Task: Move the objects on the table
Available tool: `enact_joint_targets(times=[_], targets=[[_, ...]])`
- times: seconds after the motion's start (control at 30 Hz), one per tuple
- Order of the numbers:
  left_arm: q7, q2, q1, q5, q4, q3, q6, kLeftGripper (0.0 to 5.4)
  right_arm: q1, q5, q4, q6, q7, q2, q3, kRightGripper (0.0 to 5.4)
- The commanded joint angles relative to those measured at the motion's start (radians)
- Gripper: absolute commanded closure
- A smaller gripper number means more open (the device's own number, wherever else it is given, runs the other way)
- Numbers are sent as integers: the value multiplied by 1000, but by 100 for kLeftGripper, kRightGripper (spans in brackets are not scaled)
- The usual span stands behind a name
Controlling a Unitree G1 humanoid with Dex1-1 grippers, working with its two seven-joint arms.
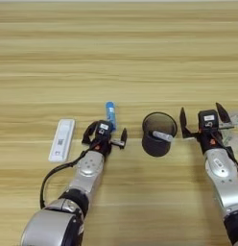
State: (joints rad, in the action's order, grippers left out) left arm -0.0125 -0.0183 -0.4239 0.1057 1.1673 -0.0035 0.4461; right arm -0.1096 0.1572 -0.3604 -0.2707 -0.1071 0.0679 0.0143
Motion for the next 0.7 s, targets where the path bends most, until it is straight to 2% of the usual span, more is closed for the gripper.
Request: enact_joint_targets(times=[0.03,0.7], targets=[[4,2,-18,-10,33,12,-12,1,5,1,6,8,-6,-3,1,0],[12,5,-35,-7,77,36,-21,1,10,3,14,10,-5,-4,2,0]])
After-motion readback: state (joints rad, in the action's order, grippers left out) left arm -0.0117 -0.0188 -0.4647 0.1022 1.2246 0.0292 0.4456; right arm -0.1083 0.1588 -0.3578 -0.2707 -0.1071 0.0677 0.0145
